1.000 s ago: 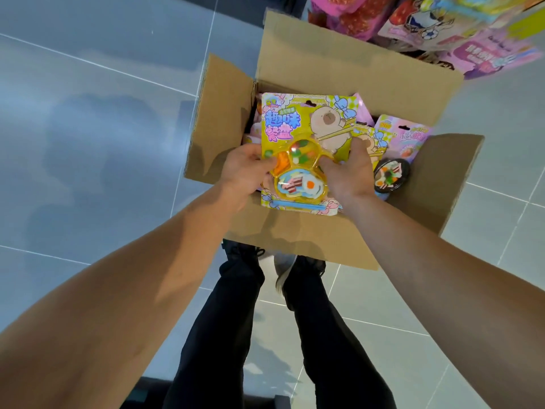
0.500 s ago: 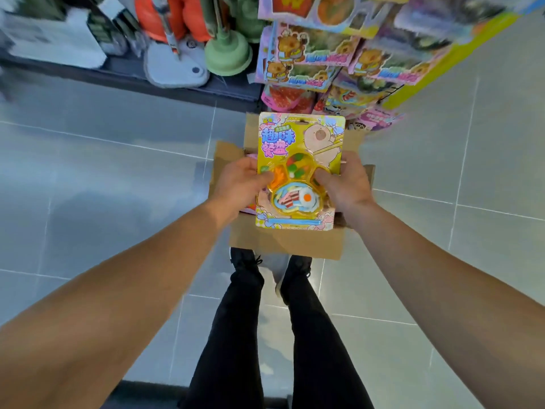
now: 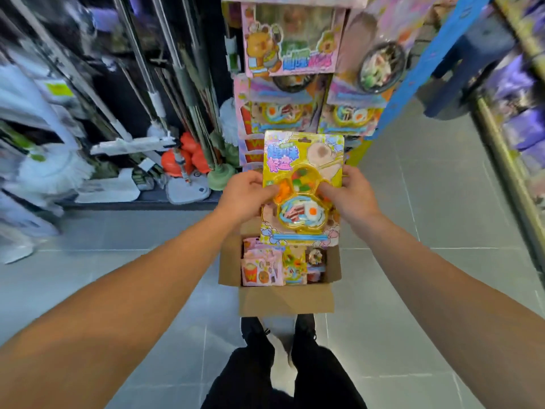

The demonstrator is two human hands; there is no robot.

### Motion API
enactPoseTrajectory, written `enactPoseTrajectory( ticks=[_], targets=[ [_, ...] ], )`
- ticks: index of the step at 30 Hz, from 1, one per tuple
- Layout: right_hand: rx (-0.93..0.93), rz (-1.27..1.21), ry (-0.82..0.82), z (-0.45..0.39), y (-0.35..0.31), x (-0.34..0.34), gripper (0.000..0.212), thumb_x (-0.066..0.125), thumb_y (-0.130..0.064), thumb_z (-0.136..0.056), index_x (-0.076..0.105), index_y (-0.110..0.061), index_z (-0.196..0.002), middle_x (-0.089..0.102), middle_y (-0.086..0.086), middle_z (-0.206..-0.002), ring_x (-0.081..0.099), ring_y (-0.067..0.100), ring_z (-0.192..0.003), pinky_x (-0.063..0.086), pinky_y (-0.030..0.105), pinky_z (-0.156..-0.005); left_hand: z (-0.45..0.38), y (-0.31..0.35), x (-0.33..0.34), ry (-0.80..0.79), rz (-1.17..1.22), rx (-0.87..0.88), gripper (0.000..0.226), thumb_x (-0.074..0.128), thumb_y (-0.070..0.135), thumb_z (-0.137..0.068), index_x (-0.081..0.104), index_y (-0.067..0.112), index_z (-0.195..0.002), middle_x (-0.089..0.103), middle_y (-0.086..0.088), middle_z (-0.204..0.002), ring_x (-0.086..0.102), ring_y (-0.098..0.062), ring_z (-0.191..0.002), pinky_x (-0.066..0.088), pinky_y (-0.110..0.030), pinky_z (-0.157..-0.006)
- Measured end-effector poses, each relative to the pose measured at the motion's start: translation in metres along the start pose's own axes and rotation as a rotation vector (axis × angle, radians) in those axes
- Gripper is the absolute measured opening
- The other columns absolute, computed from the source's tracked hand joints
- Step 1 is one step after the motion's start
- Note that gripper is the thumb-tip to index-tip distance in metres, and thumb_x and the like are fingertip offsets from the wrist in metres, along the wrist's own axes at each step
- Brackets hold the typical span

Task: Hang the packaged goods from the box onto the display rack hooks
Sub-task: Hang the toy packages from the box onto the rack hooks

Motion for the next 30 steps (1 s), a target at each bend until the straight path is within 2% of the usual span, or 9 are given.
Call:
enactPoseTrajectory(
  ticks=[3,7,10,13,17,21,25,28,30],
  targets=[
    [-0.068,-0.004,0.056,0.011,-0.034,-0.024,0.037,0.075,-0.014,-0.080,0.053,-0.021,-0.108,0.070,-0.005,-0.098,0.069,0.016,-0.093,0.057,0.038,-0.083,0.006,0.039,0.001,0.000,-0.014,0.097,0.009,0.072,0.013,-0.086,0.066,0.014,-0.079,0.070,-0.001,-0.071,0.065,-0.009,-0.059,0.057,-0.031,-0.063],
    [-0.156,-0.022,0.092,0.021,-0.072,-0.053,0.036,0.073,-0.012,-0.082,0.051,-0.024,-0.109,0.068,-0.009,-0.099,0.067,0.013,-0.093,0.056,0.038,-0.086,0.016,0.090,0.006,-0.016,-0.023,0.189,0.008,0.072,0.012,-0.086,0.064,0.010,-0.084,0.068,0.000,-0.073,0.062,-0.002,-0.055,0.049,-0.020,-0.053],
    [-0.203,-0.044,0.102,0.023,-0.091,-0.071,0.035,0.073,-0.015,-0.084,0.050,-0.027,-0.107,0.065,-0.016,-0.094,0.066,0.005,-0.087,0.057,0.036,-0.085,0.016,0.114,0.010,-0.007,-0.043,0.216,0.016,0.075,0.017,-0.084,0.065,0.005,-0.088,0.070,-0.010,-0.076,0.066,-0.012,-0.065,0.053,-0.032,-0.061],
    [-0.217,-0.062,0.107,0.019,-0.101,-0.092,0.040,0.074,-0.018,-0.083,0.051,-0.025,-0.116,0.067,-0.010,-0.103,0.068,0.006,-0.090,0.058,0.038,-0.084,0.015,0.135,0.021,-0.007,-0.054,0.232,0.017,0.075,0.021,-0.084,0.067,0.007,-0.090,0.073,-0.013,-0.087,0.069,-0.026,-0.080,0.054,-0.042,-0.075],
    [-0.259,-0.064,0.094,0.007,-0.118,-0.122,0.042,0.073,-0.017,-0.083,0.049,-0.027,-0.116,0.067,-0.010,-0.104,0.068,0.009,-0.092,0.058,0.042,-0.086,0.015,0.168,0.041,0.023,-0.078,0.286,0.015,0.073,0.021,-0.086,0.068,0.008,-0.091,0.072,-0.009,-0.086,0.066,-0.020,-0.076,0.051,-0.036,-0.070],
    [-0.312,-0.042,0.094,-0.013,-0.133,-0.151,0.046,0.072,-0.018,-0.083,0.043,-0.031,-0.117,0.063,-0.014,-0.102,0.066,0.009,-0.095,0.055,0.044,-0.090,0.004,0.195,0.060,0.051,-0.081,0.306,0.020,0.074,0.027,-0.085,0.067,0.009,-0.091,0.071,-0.019,-0.090,0.065,-0.029,-0.073,0.051,-0.045,-0.070],
    [-0.374,-0.028,0.104,-0.035,-0.151,-0.179,0.054,0.068,-0.012,-0.087,0.036,-0.029,-0.128,0.057,-0.022,-0.093,0.060,-0.005,-0.080,0.053,0.020,-0.077,-0.011,0.225,0.078,0.114,-0.083,0.328,0.026,0.074,0.026,-0.085,0.066,0.004,-0.097,0.065,-0.028,-0.093,0.058,-0.024,-0.073,0.046,-0.037,-0.065],
    [-0.437,-0.011,0.114,-0.054,-0.164,-0.196,0.066,0.067,-0.008,-0.088,0.029,-0.026,-0.139,0.053,-0.020,-0.090,0.055,-0.006,-0.078,0.042,0.004,-0.061,-0.027,0.237,0.090,0.191,-0.106,0.326,0.024,0.072,0.030,-0.086,0.066,0.010,-0.098,0.061,-0.005,-0.075,0.055,-0.014,-0.067,0.042,-0.027,-0.061],
    [-0.473,0.022,0.114,-0.070,-0.171,-0.204,0.065,0.068,-0.007,-0.087,0.032,-0.025,-0.138,0.051,-0.021,-0.090,0.054,-0.007,-0.078,0.039,0.000,-0.056,-0.037,0.242,0.095,0.253,-0.118,0.321,0.029,0.072,0.033,-0.086,0.065,0.012,-0.106,0.065,0.000,-0.079,0.060,-0.013,-0.070,0.045,-0.028,-0.064]
  ],
)
Point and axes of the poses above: each hand's wrist, its own z-axis away from the middle knuckle, its own x-axis out of the palm, y = z × x, the point moved 9 cm from there along -z, towards the middle knuckle
